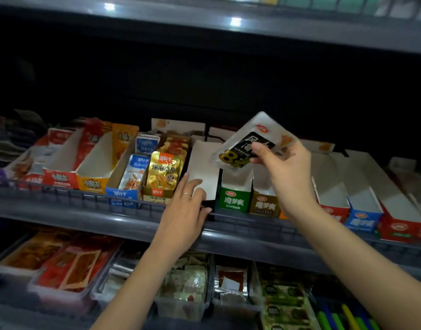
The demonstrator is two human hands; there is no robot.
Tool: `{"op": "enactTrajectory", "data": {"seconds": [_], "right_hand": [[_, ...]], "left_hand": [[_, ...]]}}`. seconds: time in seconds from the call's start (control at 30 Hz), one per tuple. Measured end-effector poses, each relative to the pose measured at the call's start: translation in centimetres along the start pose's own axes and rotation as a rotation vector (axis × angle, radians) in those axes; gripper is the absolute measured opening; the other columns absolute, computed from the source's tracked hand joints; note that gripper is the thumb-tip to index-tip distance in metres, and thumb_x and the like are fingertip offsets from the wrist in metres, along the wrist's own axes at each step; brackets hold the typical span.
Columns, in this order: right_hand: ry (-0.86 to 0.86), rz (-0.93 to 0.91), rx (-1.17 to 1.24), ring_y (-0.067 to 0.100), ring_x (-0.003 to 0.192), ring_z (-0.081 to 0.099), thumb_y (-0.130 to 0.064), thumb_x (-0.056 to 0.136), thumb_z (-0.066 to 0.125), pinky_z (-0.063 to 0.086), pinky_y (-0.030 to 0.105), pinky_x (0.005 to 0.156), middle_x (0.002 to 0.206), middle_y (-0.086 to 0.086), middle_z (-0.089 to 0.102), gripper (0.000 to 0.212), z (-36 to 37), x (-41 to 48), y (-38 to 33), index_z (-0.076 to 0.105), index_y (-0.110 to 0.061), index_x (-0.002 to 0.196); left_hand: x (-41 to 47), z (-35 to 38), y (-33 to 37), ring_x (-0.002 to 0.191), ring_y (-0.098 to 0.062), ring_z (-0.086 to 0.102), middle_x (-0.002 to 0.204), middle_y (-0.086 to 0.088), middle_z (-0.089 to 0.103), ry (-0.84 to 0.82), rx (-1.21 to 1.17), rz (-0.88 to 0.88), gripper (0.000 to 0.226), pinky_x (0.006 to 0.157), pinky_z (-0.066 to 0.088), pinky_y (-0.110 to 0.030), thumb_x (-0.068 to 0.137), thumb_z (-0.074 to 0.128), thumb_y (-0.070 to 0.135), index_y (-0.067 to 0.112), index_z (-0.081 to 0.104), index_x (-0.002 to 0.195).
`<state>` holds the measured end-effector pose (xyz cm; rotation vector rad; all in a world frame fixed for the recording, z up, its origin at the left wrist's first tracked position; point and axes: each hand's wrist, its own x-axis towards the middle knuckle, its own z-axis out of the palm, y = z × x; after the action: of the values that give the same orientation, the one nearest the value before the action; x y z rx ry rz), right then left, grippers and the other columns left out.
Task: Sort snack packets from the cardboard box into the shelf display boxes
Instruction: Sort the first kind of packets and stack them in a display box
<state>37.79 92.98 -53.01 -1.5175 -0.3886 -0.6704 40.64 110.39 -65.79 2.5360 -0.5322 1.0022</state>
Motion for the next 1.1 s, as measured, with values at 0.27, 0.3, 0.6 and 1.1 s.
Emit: {"op": "enactTrajectory", "data": {"seconds": [0.27, 0.3, 0.6, 1.1], "right_hand": [[0.050, 0.084, 0.012, 0.003, 0.081, 0.066, -0.007, 0.087, 0.064, 0.057, 0.024, 0.070, 0.093, -0.005, 0.066, 0.020, 5.5, 2.6, 5.0, 0.056, -0.025, 0.093], [0.023, 0.055, -0.055, 0.006, 0.085, 0.066, -0.010, 0.087, 0.065, 0.058, 0.029, 0.074, 0.095, -0.006, 0.065, 0.023, 5.8, 2.8, 5.7, 0.055, -0.029, 0.095], [-0.182, -0.086, -0.711, 0.019, 0.102, 0.057, -0.023, 0.082, 0.071, 0.051, 0.038, 0.084, 0.108, -0.003, 0.061, 0.039, 6.9, 4.0, 10.3, 0.053, -0.024, 0.116], [-0.115, -0.400, -1.384, 0.027, 0.112, 0.050, -0.013, 0.073, 0.073, 0.038, 0.035, 0.091, 0.120, 0.007, 0.055, 0.045, 8.2, 6.6, 9.7, 0.058, -0.017, 0.116]], "left_hand": [[-0.2, 0.5, -0.5, 0.139, -0.032, 0.031, 0.129, -0.011, 0.054, 0.024, 0.034, 0.040, 0.016, 0.107, 0.028, -0.035, 0.088, 0.050, 0.028, 0.015, 0.053, 0.097], [-0.3, 0.6, -0.5, 0.140, -0.031, 0.029, 0.131, -0.010, 0.053, 0.025, 0.031, 0.040, 0.016, 0.106, 0.029, -0.033, 0.088, 0.050, 0.028, 0.016, 0.052, 0.097], [-0.2, 0.8, -0.9, 0.141, -0.030, 0.028, 0.129, -0.006, 0.056, 0.038, 0.037, 0.080, 0.011, 0.101, 0.032, -0.031, 0.088, 0.049, 0.028, 0.019, 0.050, 0.095], [-0.2, 1.1, -1.0, 0.142, -0.027, 0.025, 0.124, -0.003, 0.057, 0.048, 0.001, 0.071, 0.023, 0.098, 0.044, -0.034, 0.092, 0.036, 0.032, 0.019, 0.053, 0.098]]}}
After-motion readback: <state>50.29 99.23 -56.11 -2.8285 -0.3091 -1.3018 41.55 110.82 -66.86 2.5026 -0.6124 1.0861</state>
